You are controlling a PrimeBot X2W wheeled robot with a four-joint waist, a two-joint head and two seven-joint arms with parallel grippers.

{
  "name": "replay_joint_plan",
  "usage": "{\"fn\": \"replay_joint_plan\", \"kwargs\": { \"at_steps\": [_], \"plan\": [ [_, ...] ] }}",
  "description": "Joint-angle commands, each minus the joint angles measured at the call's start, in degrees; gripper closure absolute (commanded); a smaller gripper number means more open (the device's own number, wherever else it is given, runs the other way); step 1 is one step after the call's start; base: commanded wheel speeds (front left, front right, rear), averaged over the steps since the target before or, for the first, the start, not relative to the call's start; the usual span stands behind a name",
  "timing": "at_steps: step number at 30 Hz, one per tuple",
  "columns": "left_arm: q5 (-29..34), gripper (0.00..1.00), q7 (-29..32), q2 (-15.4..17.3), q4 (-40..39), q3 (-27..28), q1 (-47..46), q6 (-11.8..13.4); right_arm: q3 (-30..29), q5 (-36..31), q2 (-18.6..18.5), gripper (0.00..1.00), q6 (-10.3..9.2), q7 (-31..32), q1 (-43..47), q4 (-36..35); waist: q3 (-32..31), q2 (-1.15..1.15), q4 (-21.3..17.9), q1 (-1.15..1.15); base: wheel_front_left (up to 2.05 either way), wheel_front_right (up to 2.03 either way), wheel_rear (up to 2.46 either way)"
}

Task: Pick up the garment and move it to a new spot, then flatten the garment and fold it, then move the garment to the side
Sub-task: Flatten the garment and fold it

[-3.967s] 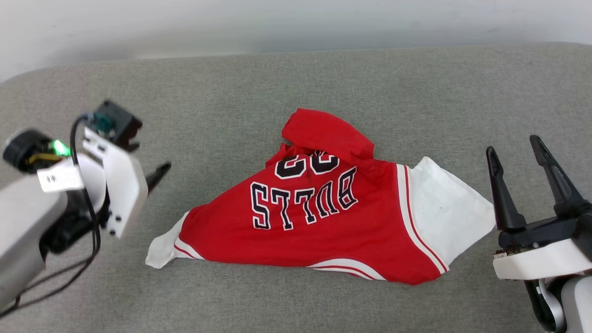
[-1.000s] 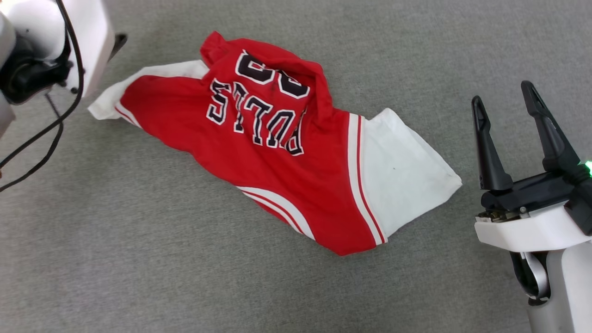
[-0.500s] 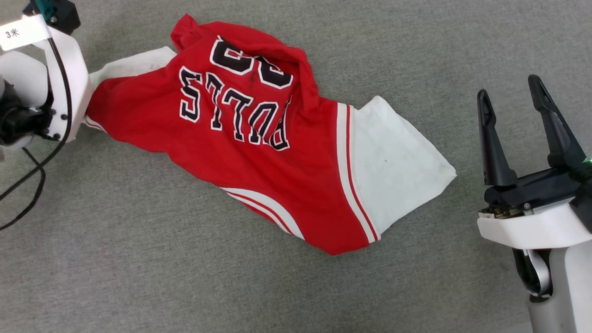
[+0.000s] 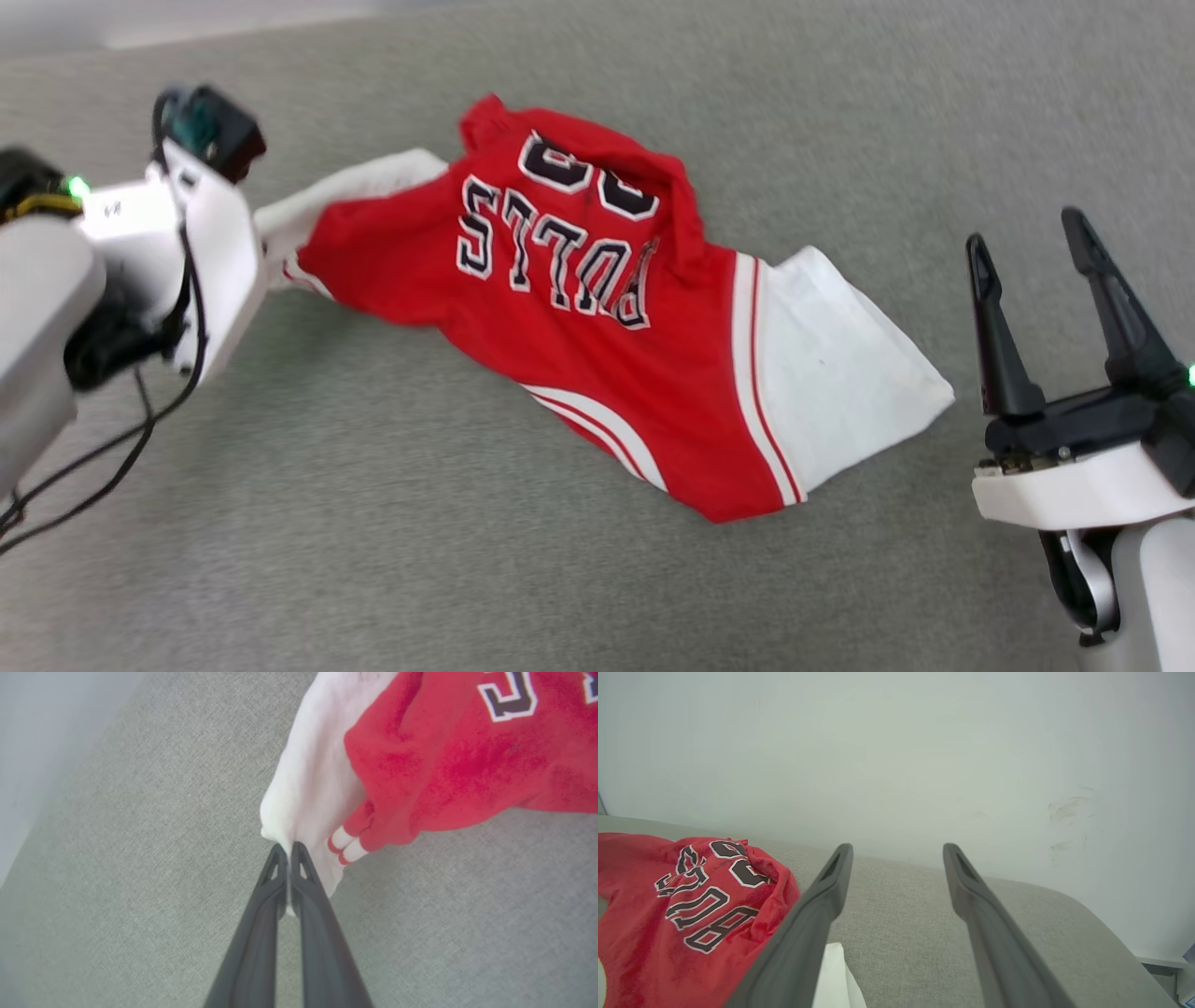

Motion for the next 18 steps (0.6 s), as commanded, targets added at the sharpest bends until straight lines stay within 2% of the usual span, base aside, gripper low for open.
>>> {"fn": "replay_joint_plan", "kwargs": {
  "at_steps": [1, 9, 14, 18],
  "plan": [
    [0.03, 1.0, -0.43, 0.7, -0.21, -0.06, 1.48, 0.2, -0.07, 0.09, -0.23, 0.0, -0.06, -0.11, 0.67, 0.17, -2.96, 0.0, 2.68, 0.0, 0.0, 0.0, 0.0],
    [-4.35, 1.0, -6.51, 7.85, -7.06, 0.05, 13.55, 4.16, -0.79, 0.05, 0.37, 0.0, -0.06, -0.11, 3.79, 0.65, -6.97, 0.0, 5.48, 0.0, 0.0, 0.0, 0.0],
    [-7.56, 1.0, -9.07, 11.85, -12.4, -0.17, 23.43, 7.27, -1.23, 0.51, 0.94, 0.0, -0.06, -0.11, 5.29, 1.01, -7.81, 0.0, 5.54, 0.0, 0.0, 0.0, 0.0],
    [-9.14, 1.0, -9.25, 13.78, -16.81, -0.31, 30.61, 9.69, -1.89, 0.75, 1.02, 0.0, -0.06, -0.11, 6.46, 1.11, -8.24, 0.0, 5.39, 0.0, 0.0, 0.0, 0.0]
  ]
}}
